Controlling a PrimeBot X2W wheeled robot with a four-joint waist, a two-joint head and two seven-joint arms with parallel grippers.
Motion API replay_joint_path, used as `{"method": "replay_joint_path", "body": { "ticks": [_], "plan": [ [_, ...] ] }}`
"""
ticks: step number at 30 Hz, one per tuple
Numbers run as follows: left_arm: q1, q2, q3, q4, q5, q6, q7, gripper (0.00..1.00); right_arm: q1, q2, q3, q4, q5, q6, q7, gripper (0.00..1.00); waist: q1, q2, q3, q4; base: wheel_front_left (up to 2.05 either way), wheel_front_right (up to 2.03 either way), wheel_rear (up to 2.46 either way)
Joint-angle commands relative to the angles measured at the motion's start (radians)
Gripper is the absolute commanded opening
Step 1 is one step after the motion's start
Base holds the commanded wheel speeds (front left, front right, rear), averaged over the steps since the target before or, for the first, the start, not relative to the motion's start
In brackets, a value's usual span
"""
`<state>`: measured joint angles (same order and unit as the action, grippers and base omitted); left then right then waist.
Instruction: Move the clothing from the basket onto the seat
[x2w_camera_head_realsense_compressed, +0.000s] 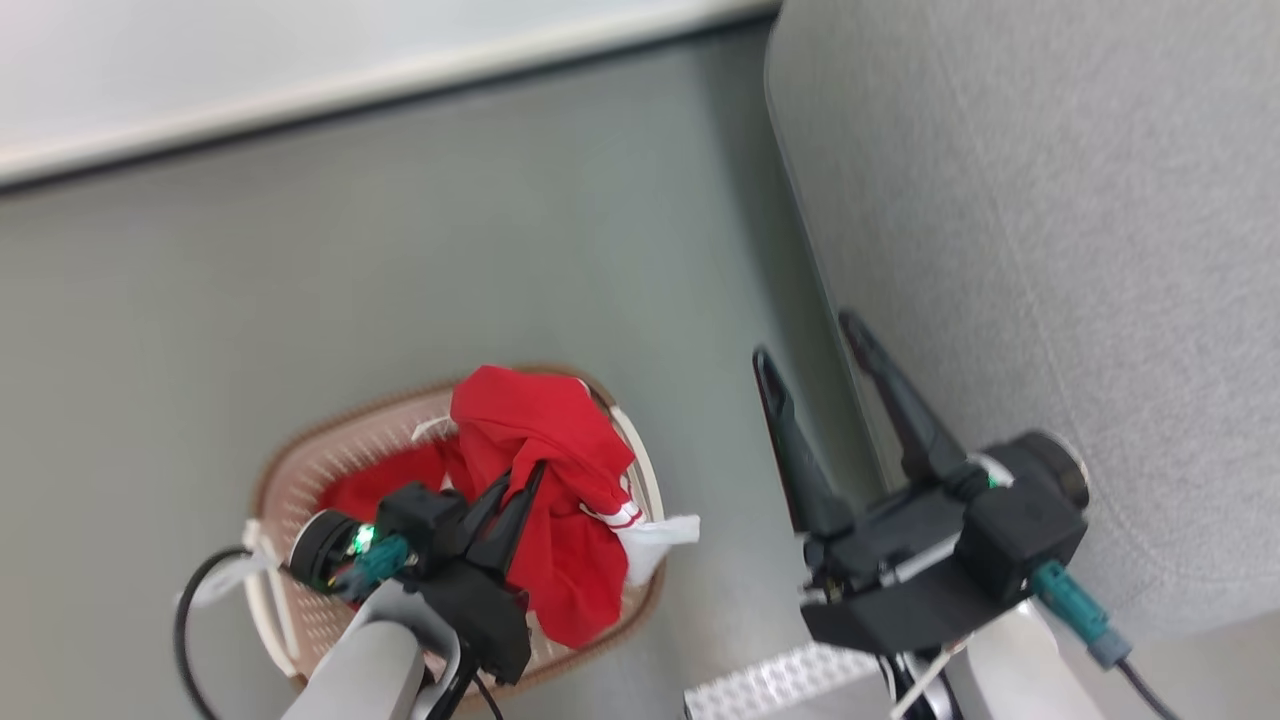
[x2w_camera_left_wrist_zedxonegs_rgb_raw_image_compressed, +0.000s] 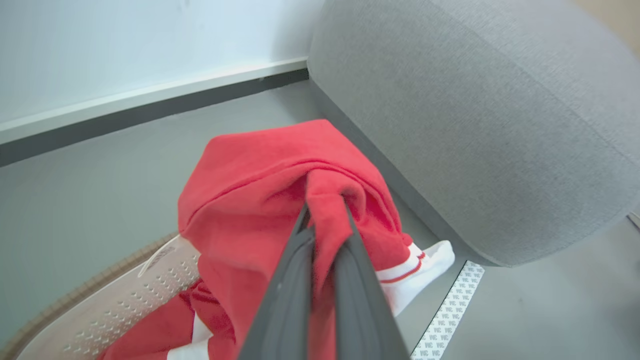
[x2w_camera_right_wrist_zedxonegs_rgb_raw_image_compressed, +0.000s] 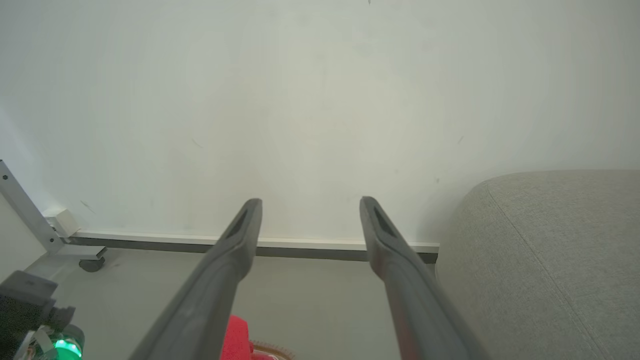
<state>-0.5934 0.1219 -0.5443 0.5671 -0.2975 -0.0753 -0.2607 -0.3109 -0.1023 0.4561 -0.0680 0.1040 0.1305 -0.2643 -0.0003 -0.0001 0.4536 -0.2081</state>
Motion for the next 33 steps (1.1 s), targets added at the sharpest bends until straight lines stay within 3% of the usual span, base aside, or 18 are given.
{"method": "replay_joint_path", "body": {
  "ticks": [1, 18, 33],
  "plan": [
    [0.044, 0.001, 0.024, -0.034, 0.02, -0.001, -0.005, 0.0, 0.032, -0.014, 0.009, 0.013, 0.008, 0.001, -0.001, 1.0, 0.0003, 0.0001, -0.143, 0.053, 0.0, 0.0, 0.0],
    [0.18, -0.004, 0.193, -0.252, 0.085, -0.02, -0.005, 0.0, 0.163, -0.065, 0.079, 0.103, 0.06, 0.001, -0.002, 1.0, 0.0003, 0.0001, -0.346, 0.048, 0.0, 0.0, 0.0],
    [0.159, -0.015, 0.146, -0.342, 0.131, -0.049, -0.005, 0.0, 0.105, -0.104, 0.236, 0.254, 0.075, 0.0, -0.002, 1.0, 0.0003, 0.0001, -0.423, 0.002, 0.0, 0.0, 0.0]
  ]
}}
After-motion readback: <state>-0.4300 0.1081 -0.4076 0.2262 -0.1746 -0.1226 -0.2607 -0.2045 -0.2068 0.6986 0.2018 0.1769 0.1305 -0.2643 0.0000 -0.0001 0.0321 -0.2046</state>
